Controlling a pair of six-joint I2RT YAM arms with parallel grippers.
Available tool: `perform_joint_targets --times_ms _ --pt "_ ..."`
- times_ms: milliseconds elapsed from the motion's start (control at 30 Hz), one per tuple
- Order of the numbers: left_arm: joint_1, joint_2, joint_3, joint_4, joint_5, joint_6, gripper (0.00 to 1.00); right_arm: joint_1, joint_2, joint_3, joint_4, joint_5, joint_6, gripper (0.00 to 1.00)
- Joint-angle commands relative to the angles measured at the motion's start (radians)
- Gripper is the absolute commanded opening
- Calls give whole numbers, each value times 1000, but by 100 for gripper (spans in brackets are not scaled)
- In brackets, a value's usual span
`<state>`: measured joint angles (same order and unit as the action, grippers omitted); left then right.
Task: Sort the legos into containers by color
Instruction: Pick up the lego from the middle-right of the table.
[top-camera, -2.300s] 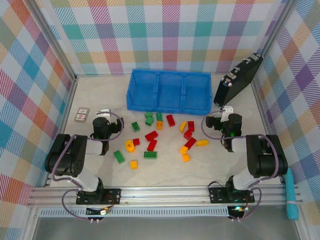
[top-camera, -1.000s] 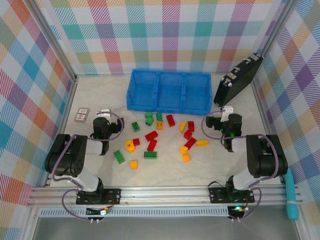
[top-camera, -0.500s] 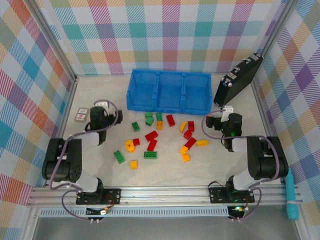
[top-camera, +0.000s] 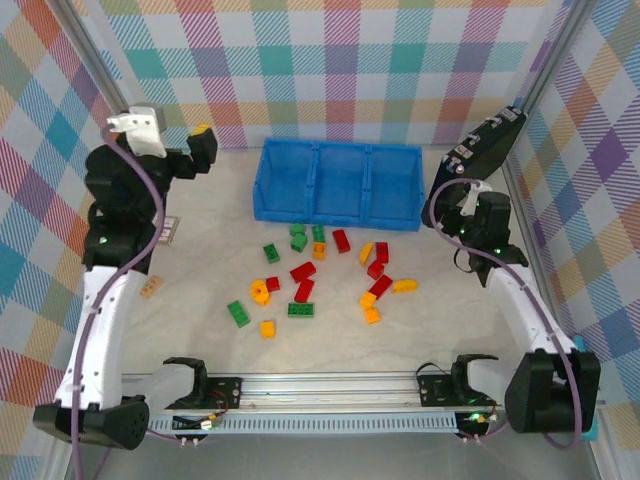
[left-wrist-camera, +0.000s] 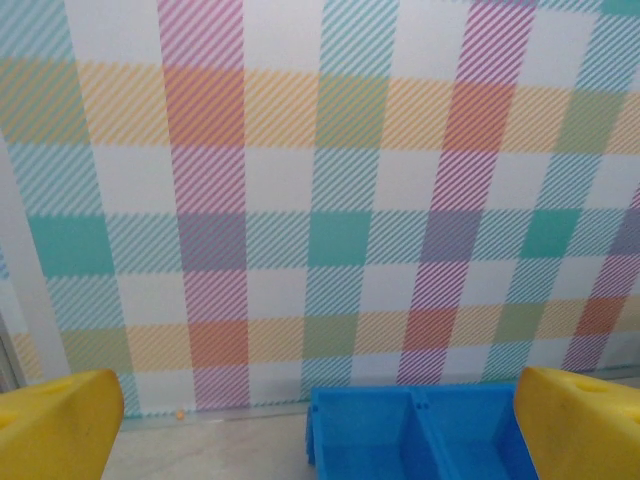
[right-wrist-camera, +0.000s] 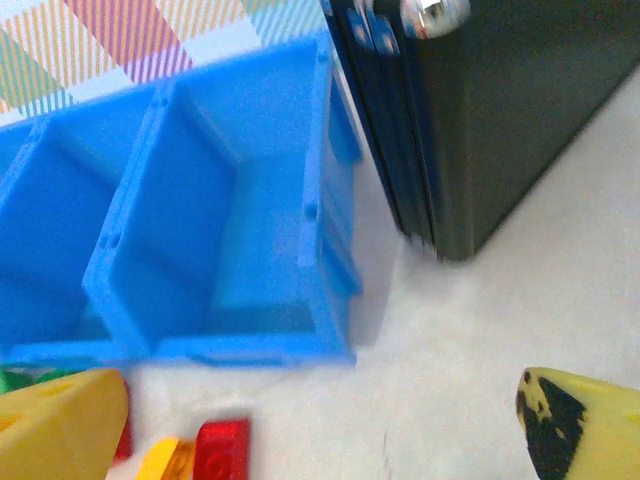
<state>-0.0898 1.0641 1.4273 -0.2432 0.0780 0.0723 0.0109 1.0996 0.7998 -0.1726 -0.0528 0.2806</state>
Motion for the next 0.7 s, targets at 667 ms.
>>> perform_joint_targets --times_ms 667 --pt "-196 -98 -11 -296 -154 128 100 109 -397 -195 -645 -92 846 82"
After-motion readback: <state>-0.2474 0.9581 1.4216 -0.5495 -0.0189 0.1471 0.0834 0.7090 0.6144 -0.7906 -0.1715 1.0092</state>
